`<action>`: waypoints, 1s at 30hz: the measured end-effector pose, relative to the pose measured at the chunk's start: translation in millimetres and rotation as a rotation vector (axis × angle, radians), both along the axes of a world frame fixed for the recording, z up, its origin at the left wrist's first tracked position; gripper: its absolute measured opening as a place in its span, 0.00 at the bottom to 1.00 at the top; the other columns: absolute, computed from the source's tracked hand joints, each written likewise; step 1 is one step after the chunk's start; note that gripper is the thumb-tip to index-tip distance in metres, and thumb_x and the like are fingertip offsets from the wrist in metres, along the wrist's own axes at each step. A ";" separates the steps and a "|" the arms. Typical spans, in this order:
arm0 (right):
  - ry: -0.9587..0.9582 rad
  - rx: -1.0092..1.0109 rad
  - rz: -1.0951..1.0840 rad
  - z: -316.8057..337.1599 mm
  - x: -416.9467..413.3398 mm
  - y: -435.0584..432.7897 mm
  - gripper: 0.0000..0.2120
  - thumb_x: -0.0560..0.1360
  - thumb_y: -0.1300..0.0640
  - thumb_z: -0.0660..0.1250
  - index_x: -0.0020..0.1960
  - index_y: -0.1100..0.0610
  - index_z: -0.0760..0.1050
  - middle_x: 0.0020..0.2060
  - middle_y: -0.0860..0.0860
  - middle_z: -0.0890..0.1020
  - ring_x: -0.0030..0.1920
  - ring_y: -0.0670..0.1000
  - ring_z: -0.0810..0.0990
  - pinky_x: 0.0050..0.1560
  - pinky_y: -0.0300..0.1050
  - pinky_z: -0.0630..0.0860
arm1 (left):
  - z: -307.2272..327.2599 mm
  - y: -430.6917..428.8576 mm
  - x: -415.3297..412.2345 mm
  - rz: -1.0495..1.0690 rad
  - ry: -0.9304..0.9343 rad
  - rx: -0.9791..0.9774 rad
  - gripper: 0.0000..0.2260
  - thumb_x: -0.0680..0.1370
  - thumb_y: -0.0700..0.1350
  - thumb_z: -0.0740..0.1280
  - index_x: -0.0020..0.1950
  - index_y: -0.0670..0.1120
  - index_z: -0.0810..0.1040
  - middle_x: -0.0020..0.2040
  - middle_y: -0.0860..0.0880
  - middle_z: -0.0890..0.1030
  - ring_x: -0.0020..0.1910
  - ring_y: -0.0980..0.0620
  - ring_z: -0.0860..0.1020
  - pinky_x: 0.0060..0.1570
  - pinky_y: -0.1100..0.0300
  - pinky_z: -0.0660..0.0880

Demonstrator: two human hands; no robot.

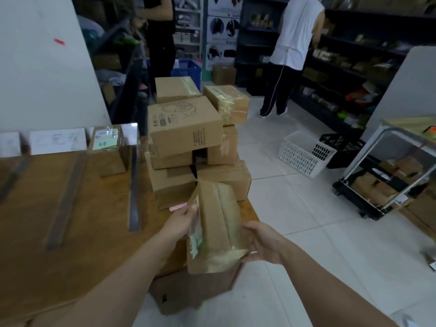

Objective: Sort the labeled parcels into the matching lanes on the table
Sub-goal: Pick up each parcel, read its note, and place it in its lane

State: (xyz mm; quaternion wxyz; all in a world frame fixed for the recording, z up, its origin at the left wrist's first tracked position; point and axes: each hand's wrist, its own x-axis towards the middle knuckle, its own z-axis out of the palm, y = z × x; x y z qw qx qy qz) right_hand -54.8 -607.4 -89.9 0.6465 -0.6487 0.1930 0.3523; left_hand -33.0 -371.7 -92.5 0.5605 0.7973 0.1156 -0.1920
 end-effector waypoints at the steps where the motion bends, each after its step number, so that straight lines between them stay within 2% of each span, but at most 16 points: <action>1: -0.011 -0.035 0.024 0.1 0.3 6.9 0.17 0.82 0.51 0.57 0.66 0.57 0.74 0.46 0.52 0.85 0.45 0.54 0.84 0.62 0.63 0.76 | -7.0 2.4 -0.8 -0.023 -0.021 0.001 0.22 0.82 0.60 0.54 0.73 0.54 0.68 0.68 0.52 0.74 0.62 0.52 0.73 0.61 0.55 0.71; 3: -0.073 -0.077 0.030 0.9 4.9 16.2 0.18 0.82 0.55 0.59 0.71 0.54 0.68 0.51 0.53 0.83 0.45 0.54 0.84 0.55 0.58 0.80 | -9.2 4.2 -3.4 -0.021 -0.043 0.002 0.19 0.83 0.55 0.55 0.74 0.54 0.67 0.70 0.53 0.72 0.65 0.52 0.71 0.62 0.58 0.69; 5: -0.158 -0.103 -0.041 9.1 9.4 23.3 0.25 0.81 0.62 0.58 0.75 0.49 0.62 0.51 0.53 0.82 0.42 0.52 0.83 0.39 0.48 0.82 | -5.1 3.8 -7.3 0.008 -0.042 -0.029 0.18 0.83 0.52 0.56 0.74 0.54 0.68 0.67 0.56 0.72 0.64 0.54 0.71 0.59 0.60 0.67; 6: -0.216 -0.148 -0.059 13.2 11.8 26.5 0.27 0.80 0.64 0.58 0.76 0.45 0.60 0.51 0.52 0.80 0.41 0.50 0.81 0.33 0.43 0.80 | -2.0 2.3 -9.1 0.025 -0.021 -0.055 0.18 0.83 0.53 0.56 0.73 0.54 0.69 0.66 0.56 0.73 0.63 0.54 0.71 0.60 0.59 0.68; 7: -0.283 -0.205 -0.060 17.0 12.8 30.0 0.27 0.80 0.62 0.58 0.76 0.44 0.60 0.54 0.51 0.79 0.43 0.49 0.80 0.34 0.41 0.78 | -2.1 1.9 -8.7 0.047 -0.006 -0.085 0.18 0.83 0.55 0.57 0.71 0.54 0.71 0.65 0.57 0.74 0.63 0.52 0.72 0.62 0.57 0.69; 9: -0.384 -0.301 -0.059 17.8 14.5 39.3 0.26 0.80 0.50 0.63 0.76 0.43 0.61 0.63 0.49 0.76 0.56 0.51 0.79 0.52 0.45 0.79 | 2.6 -1.7 -9.1 0.083 0.055 -0.145 0.19 0.81 0.61 0.56 0.66 0.54 0.76 0.61 0.52 0.79 0.59 0.49 0.76 0.62 0.51 0.72; 10: -0.405 -0.355 -0.041 17.3 14.0 43.7 0.32 0.76 0.41 0.67 0.76 0.43 0.60 0.66 0.47 0.74 0.62 0.53 0.77 0.61 0.49 0.76 | 6.0 -4.5 -8.6 0.088 0.086 -0.171 0.21 0.80 0.64 0.55 0.63 0.54 0.77 0.58 0.50 0.80 0.57 0.48 0.77 0.59 0.51 0.74; 12: -0.390 -0.481 0.047 12.3 14.6 52.9 0.54 0.61 0.26 0.71 0.78 0.44 0.52 0.70 0.50 0.68 0.70 0.57 0.69 0.69 0.55 0.69 | 13.7 -11.0 -7.9 0.095 0.109 -0.256 0.22 0.78 0.68 0.53 0.60 0.56 0.76 0.56 0.48 0.80 0.55 0.47 0.77 0.53 0.52 0.76; 13: -0.370 -0.552 0.094 8.8 16.5 56.1 0.63 0.54 0.24 0.72 0.79 0.44 0.47 0.72 0.53 0.63 0.72 0.59 0.65 0.71 0.57 0.67 | 18.8 -14.8 -7.5 0.093 0.110 -0.295 0.22 0.78 0.68 0.52 0.58 0.57 0.75 0.56 0.47 0.80 0.56 0.47 0.77 0.53 0.52 0.76; 15: -0.352 -0.641 0.132 8.7 19.2 58.0 0.68 0.51 0.26 0.74 0.79 0.45 0.41 0.74 0.55 0.58 0.74 0.61 0.61 0.71 0.58 0.65 | 24.2 -18.6 -5.6 0.088 0.108 -0.320 0.20 0.79 0.67 0.52 0.57 0.57 0.75 0.56 0.47 0.80 0.57 0.46 0.78 0.56 0.51 0.76; 17: -0.357 -0.620 0.085 6.0 24.2 51.4 0.65 0.50 0.29 0.74 0.79 0.43 0.46 0.72 0.54 0.61 0.71 0.60 0.65 0.69 0.58 0.68 | 25.8 -18.4 -5.7 0.121 0.092 -0.310 0.19 0.81 0.61 0.54 0.62 0.52 0.76 0.58 0.48 0.79 0.57 0.45 0.78 0.58 0.49 0.76; 19: -0.329 -0.424 -0.030 -0.3 27.2 40.9 0.54 0.52 0.32 0.74 0.74 0.40 0.59 0.68 0.53 0.69 0.65 0.59 0.73 0.65 0.58 0.73 | 21.3 -15.7 -4.8 0.098 0.039 -0.191 0.15 0.83 0.49 0.59 0.69 0.49 0.73 0.61 0.49 0.78 0.57 0.49 0.77 0.60 0.52 0.75; 21: -0.292 -0.213 -0.125 -8.0 24.6 31.2 0.44 0.53 0.34 0.76 0.68 0.42 0.70 0.64 0.53 0.76 0.59 0.57 0.78 0.59 0.59 0.78 | 18.1 -11.9 -6.2 0.062 0.027 -0.062 0.19 0.82 0.39 0.61 0.72 0.49 0.68 0.67 0.49 0.75 0.59 0.51 0.76 0.59 0.54 0.74; 23: -0.257 -0.055 -0.161 -9.7 19.8 27.0 0.44 0.53 0.37 0.78 0.66 0.48 0.73 0.60 0.54 0.81 0.56 0.58 0.82 0.54 0.57 0.81 | 17.9 -9.0 -9.0 0.077 0.064 -0.060 0.22 0.82 0.39 0.61 0.75 0.50 0.63 0.70 0.49 0.72 0.63 0.49 0.74 0.63 0.53 0.72; 25: -0.265 0.061 -0.170 -9.9 16.9 26.6 0.37 0.58 0.42 0.75 0.64 0.54 0.75 0.54 0.57 0.84 0.52 0.59 0.84 0.50 0.55 0.82 | 19.5 -5.1 -13.0 0.131 0.083 -0.123 0.23 0.82 0.41 0.61 0.76 0.51 0.62 0.69 0.50 0.73 0.63 0.49 0.74 0.64 0.51 0.70; 30: -0.236 0.172 -0.189 -16.3 19.4 33.5 0.38 0.60 0.42 0.73 0.66 0.57 0.74 0.57 0.61 0.83 0.57 0.63 0.82 0.59 0.66 0.77 | 23.5 7.7 -20.4 0.161 0.023 -0.118 0.26 0.76 0.42 0.71 0.72 0.50 0.67 0.65 0.49 0.78 0.62 0.47 0.77 0.63 0.47 0.73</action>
